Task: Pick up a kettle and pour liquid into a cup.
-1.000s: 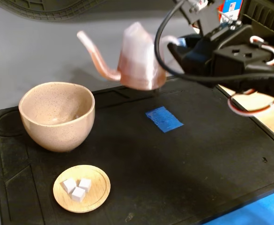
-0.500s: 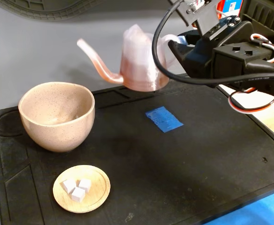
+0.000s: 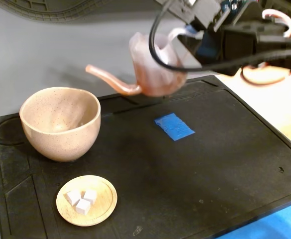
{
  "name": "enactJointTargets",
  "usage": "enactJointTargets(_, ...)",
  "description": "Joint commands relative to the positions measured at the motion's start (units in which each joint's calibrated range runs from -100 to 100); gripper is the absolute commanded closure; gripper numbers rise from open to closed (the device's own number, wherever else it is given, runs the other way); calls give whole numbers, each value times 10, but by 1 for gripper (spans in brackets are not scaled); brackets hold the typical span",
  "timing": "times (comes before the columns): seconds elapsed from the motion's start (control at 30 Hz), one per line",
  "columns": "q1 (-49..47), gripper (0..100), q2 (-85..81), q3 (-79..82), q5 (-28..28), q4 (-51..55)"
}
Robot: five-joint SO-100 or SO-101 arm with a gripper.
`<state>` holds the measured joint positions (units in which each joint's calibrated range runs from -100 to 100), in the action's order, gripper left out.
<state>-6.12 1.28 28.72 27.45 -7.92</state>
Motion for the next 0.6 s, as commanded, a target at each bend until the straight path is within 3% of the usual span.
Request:
enactJointTargets(0.0, -2, 99, -40, -60, -4, 16)
enactJointTargets(0.1, -17, 99, -26, -64, -4, 10)
enactJointTargets(0.23, -40, 99, 43, -175, -51, 17)
enactJointTargets(0.57, -39, 99, 48, -180, -123, 16)
